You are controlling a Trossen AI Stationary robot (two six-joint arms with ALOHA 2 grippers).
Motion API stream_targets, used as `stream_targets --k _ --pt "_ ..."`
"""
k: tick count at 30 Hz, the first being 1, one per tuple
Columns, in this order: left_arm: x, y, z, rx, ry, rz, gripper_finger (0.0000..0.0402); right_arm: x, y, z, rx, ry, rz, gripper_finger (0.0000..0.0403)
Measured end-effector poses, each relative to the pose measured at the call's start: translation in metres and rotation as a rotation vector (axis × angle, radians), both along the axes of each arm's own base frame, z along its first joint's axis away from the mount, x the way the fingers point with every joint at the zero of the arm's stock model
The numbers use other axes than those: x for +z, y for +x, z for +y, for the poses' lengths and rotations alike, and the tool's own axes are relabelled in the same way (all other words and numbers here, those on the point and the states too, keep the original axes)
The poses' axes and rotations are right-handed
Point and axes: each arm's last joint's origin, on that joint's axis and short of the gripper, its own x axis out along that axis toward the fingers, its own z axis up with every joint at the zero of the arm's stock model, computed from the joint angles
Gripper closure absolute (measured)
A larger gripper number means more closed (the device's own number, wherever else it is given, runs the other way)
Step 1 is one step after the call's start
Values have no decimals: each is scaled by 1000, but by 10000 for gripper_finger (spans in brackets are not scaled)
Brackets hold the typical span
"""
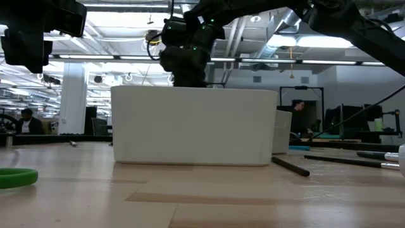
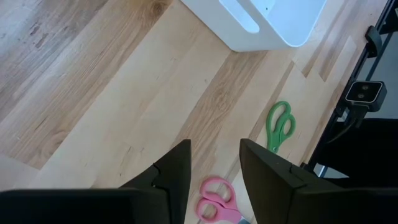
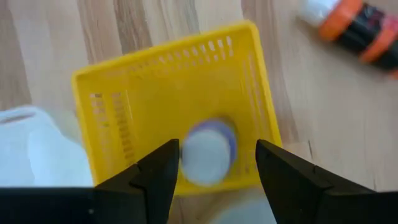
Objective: Pick & Place Paint Supplies
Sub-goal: Put the yellow paint bottle into the yellow bin
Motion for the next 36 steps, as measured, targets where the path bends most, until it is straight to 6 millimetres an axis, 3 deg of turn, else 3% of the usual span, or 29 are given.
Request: stream_targets --k 4,8,22,26,28,31,36 --pt "0 1 0 0 -4 -8 271 18 -13 -3 1 62 10 194" --pt "1 1 0 1 -7 -10 271 30 -27 13 109 87 83 191" --pt "1 1 -1 -1 -8 -15 271 36 -32 71 288 89 178 191" --pt "1 1 -3 -14 -10 -21 271 40 -40 79 300 95 242 191" --pt "1 0 -5 -30 -14 -22 271 53 -46 83 299 70 217 191" --pt "2 -1 -9 -49 -19 -31 271 92 -65 86 268 18 138 191" --pt "3 -1 -12 -65 -23 -43 271 170 -120 78 112 -137 -42 191"
